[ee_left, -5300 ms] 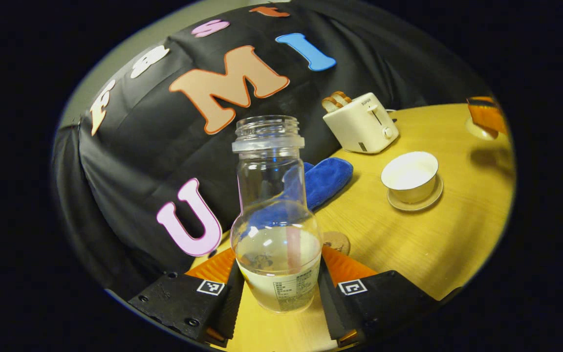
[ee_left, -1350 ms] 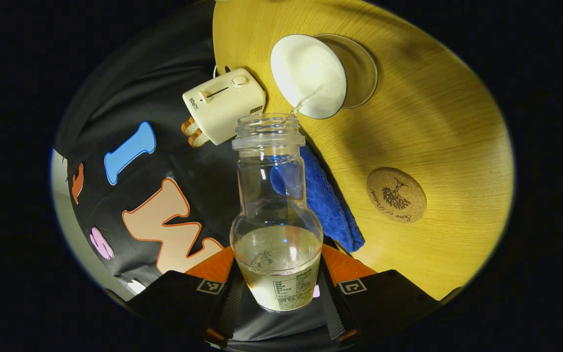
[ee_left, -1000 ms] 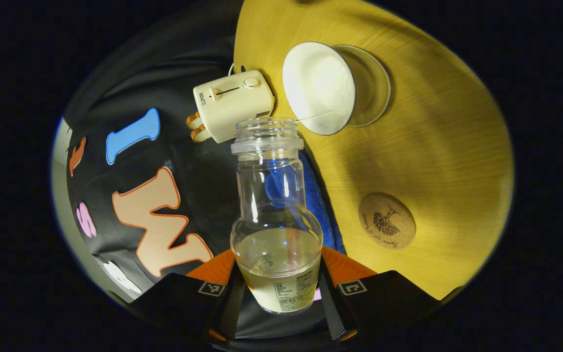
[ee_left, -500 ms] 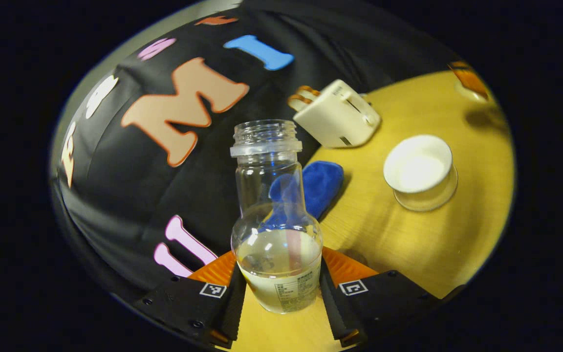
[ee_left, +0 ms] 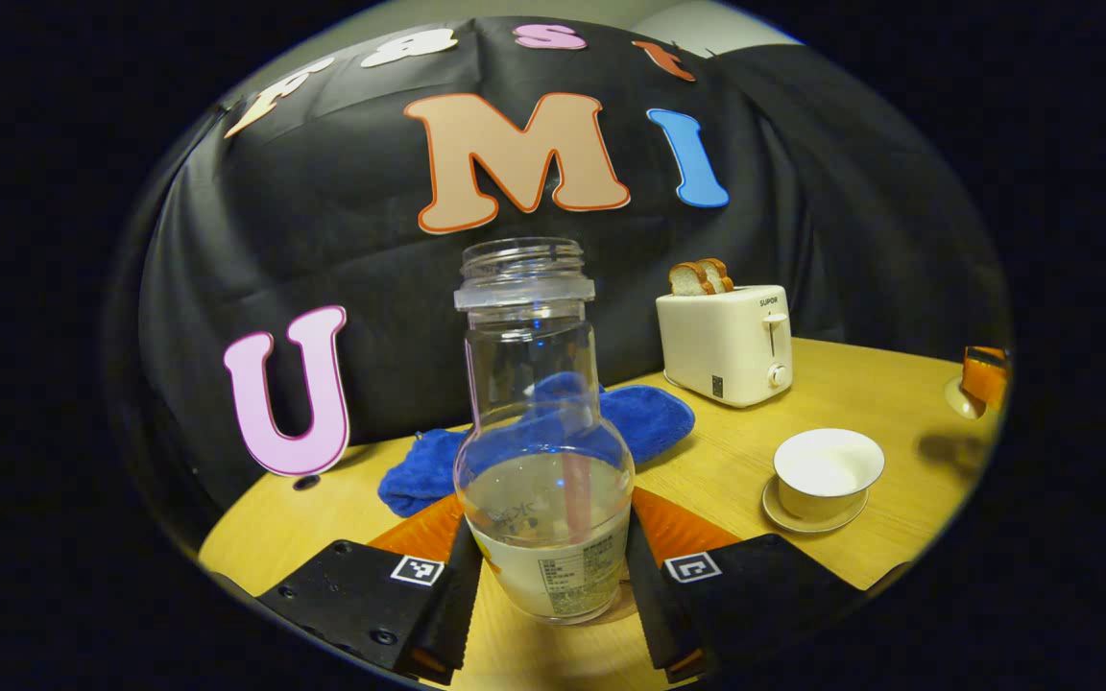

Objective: Open the teacup lid with one hand, grasp the water bottle and pour water into the teacup with the other hand; after pouring, place the water bottle on the coaster and then close the teacup lid.

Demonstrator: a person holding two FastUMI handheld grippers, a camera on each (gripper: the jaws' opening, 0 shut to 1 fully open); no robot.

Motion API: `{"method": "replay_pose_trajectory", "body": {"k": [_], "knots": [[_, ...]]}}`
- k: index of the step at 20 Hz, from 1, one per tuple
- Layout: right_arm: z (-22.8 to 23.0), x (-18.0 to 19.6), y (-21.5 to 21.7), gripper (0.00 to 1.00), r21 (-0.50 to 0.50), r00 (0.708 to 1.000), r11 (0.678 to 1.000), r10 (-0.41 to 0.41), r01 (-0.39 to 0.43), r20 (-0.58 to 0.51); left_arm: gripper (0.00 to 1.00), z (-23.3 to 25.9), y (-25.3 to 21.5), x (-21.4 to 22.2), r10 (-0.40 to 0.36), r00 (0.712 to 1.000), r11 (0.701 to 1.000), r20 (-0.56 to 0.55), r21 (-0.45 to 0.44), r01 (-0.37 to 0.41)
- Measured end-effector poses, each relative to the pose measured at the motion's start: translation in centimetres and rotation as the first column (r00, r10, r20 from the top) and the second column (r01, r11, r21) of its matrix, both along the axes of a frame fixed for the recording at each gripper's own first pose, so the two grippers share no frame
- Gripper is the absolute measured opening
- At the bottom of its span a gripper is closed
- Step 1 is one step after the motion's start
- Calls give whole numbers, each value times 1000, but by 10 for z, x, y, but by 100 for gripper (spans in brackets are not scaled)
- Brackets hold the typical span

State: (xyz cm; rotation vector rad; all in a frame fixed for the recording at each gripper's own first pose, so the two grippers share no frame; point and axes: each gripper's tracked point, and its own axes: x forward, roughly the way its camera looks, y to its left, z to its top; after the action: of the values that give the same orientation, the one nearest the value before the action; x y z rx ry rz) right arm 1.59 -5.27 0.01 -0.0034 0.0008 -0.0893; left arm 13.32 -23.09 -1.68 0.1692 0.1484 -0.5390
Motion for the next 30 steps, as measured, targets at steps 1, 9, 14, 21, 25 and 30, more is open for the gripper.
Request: {"method": "replay_pose_trajectory", "body": {"k": [1, 9, 14, 21, 25, 30], "knots": [[1, 0, 0, 28, 0, 1000, 1000, 0, 0, 0, 68, -1, 0, 2, 4, 1000, 999, -17, -41, -5], [0, 1, 0, 28, 0, 1000, 1000, 0, 0, 0, 68, 7, -5, 7, -21, 997, 981, -70, -194, 7], [0, 1, 0, 28, 0, 1000, 1000, 0, 0, -1, 69, -3, -7, 10, -18, 995, 986, -95, -167, 2], [0, 0, 0, 28, 0, 1000, 1000, 0, 0, 0, 71, -11, -7, 11, -15, 994, 989, -112, -146, -1], [0, 0, 0, 28, 0, 1000, 1000, 0, 0, 0, 72, -13, -11, 8, -30, 992, 990, -119, -143, 13], [0, 0, 0, 28, 0, 1000, 1000, -1, 1, 0, 75, -11, -11, 8, -31, 996, 993, -83, -113, 22]]}}
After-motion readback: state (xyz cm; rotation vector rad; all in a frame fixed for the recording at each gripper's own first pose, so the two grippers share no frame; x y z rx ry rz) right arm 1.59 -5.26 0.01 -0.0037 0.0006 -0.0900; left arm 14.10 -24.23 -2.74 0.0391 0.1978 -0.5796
